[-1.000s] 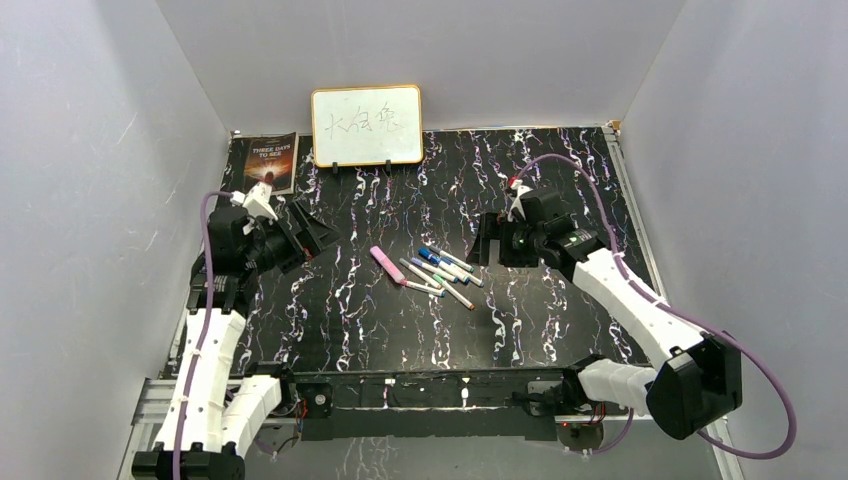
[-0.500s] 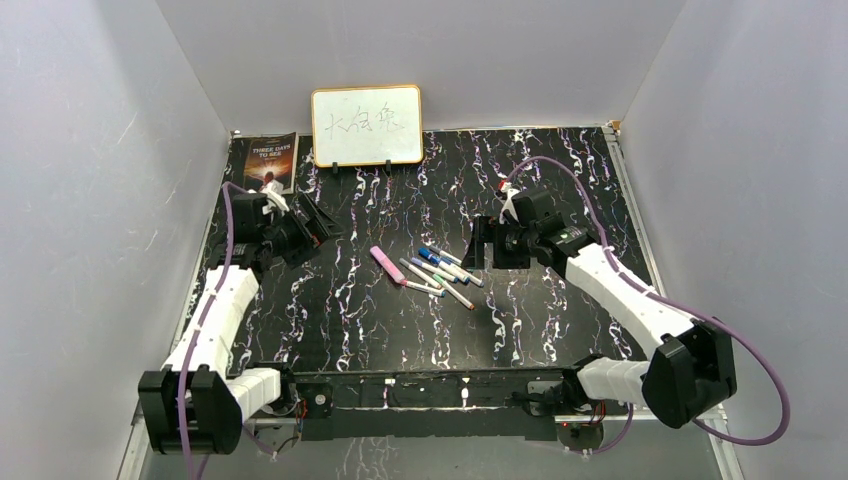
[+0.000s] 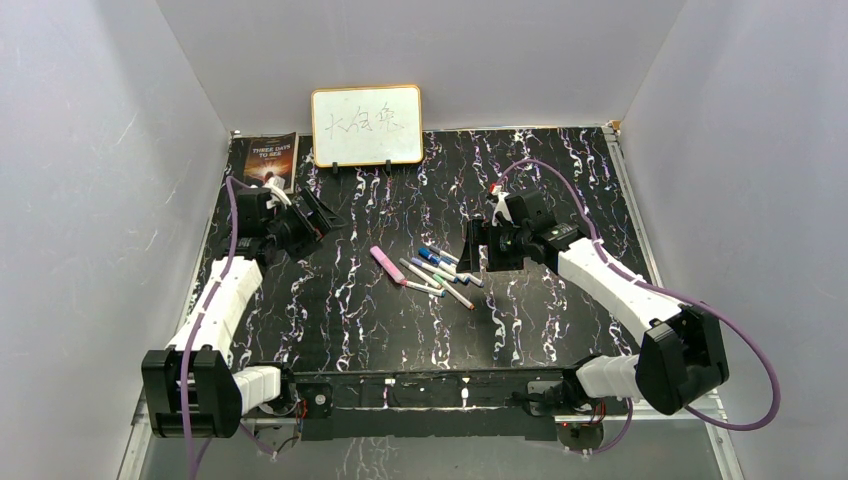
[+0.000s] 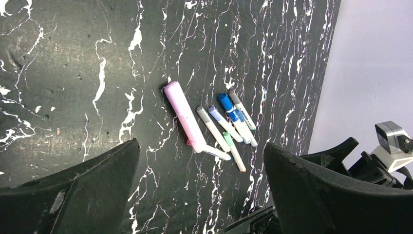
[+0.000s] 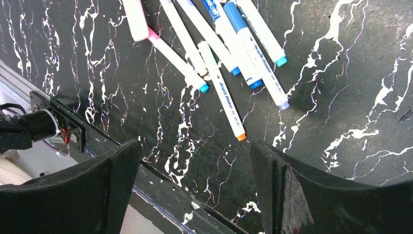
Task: Open the pen caps
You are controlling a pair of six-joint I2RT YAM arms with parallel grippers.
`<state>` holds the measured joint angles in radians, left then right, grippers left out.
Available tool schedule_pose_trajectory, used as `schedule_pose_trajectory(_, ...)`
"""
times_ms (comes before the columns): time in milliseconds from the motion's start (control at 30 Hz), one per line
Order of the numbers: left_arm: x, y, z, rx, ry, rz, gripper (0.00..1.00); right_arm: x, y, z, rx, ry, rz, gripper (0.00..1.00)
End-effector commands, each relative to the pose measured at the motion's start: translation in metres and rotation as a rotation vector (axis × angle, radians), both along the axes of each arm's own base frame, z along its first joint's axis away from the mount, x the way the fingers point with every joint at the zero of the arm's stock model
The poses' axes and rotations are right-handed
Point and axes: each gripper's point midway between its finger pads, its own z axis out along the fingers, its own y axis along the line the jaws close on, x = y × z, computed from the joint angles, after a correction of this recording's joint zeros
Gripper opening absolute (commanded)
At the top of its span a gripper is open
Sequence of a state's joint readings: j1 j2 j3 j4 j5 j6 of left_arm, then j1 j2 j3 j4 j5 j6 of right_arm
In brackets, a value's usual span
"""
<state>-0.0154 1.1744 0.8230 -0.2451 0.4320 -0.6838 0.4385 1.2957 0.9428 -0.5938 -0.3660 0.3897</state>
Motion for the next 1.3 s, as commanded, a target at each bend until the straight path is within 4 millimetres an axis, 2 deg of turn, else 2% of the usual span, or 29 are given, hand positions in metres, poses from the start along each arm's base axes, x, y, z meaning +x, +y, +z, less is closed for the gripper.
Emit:
schedule_pose_trajectory(0,0.007,-0.006,0.008,-0.016,-0.023,-0.007,0.98,0.018,0.012,0.026,0.048,-0.103,0.024,0.81)
schedule_pose_trajectory(200,0.001,-0.004,0.013,0.008,-0.016,-0.012,0.98,0.023,0.007,0.023,0.012,-0.087,-0.017,0.79)
schedule_pose_trajectory(300,-0.005,-0.008,0.018,-0.015,-0.024,-0.018,0.98,0.024,0.004,0.015,-0.026,-0.07,-0.031,0.74)
schedule_pose_trajectory(400,-0.016,-0.013,0.018,-0.045,-0.022,-0.045,0.98,0.024,0.001,0.004,-0.072,-0.065,-0.046,0.65)
schedule_pose_trajectory(600,-0.044,-0.021,0.01,-0.096,-0.009,-0.073,0.99,0.026,0.013,-0.001,-0.144,-0.11,-0.008,0.62)
schedule_pose_trajectory(700,-0.057,-0.021,0.003,-0.096,0.021,-0.075,0.98,0.031,0.031,0.001,-0.145,-0.139,0.02,0.59)
schedule_pose_trajectory(867,-0.073,-0.01,-0.002,-0.024,0.052,-0.047,0.98,0.045,0.067,0.002,-0.133,-0.171,0.095,0.54)
schedule_pose_trajectory(1033,-0.084,-0.004,-0.001,0.005,0.056,-0.021,0.98,0.052,0.118,0.001,-0.115,-0.203,0.205,0.5)
schedule_pose_trajectory(1167,-0.089,0.0,0.005,0.003,0.04,0.014,0.99,0.061,0.154,-0.01,-0.148,-0.212,0.254,0.47)
schedule_pose_trajectory(1267,-0.093,0.001,0.007,-0.004,0.035,0.031,0.99,0.069,0.173,-0.019,-0.177,-0.212,0.279,0.47)
